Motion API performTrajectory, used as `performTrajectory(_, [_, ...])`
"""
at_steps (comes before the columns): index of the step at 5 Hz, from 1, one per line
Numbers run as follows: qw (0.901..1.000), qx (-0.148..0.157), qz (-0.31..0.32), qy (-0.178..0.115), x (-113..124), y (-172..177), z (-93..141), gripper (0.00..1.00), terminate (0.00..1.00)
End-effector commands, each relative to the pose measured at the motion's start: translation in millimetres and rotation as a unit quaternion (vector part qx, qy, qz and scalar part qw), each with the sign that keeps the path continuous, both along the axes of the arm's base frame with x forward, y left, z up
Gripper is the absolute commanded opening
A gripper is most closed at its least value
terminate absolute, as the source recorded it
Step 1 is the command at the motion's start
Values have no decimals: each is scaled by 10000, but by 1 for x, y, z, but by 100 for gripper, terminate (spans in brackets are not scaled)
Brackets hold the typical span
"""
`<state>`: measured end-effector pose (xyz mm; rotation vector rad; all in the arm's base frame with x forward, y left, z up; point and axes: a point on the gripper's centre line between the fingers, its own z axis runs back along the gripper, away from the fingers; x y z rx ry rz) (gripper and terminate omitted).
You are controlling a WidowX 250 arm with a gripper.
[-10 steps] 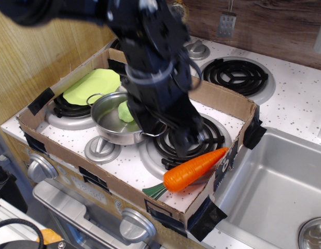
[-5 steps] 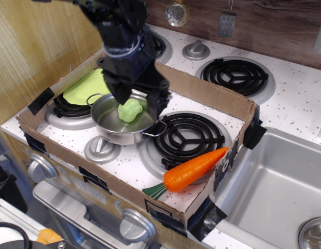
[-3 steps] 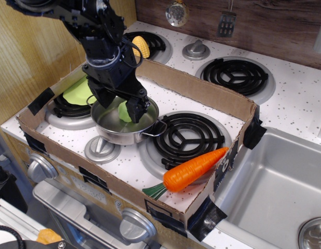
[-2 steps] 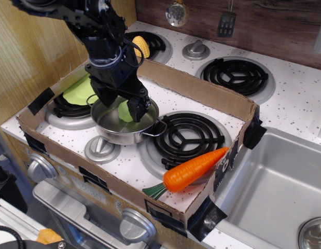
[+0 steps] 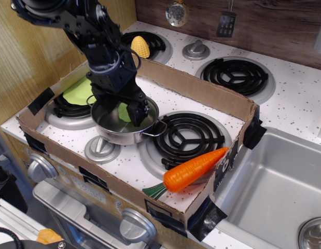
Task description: Take broccoli out of pan
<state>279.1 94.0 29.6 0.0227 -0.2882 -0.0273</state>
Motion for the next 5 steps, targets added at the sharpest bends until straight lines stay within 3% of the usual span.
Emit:
performTrajectory(1, [9998, 123, -77, -151, 8, 7, 1, 100, 0])
performTrajectory(2, [9996, 159, -48, -233, 8, 6, 4, 0, 0])
performTrajectory(3, [9998, 155, -48, -126, 8, 6, 6, 0, 0])
performTrajectory(5, [9996, 235, 13, 135, 10, -3, 33, 0, 0])
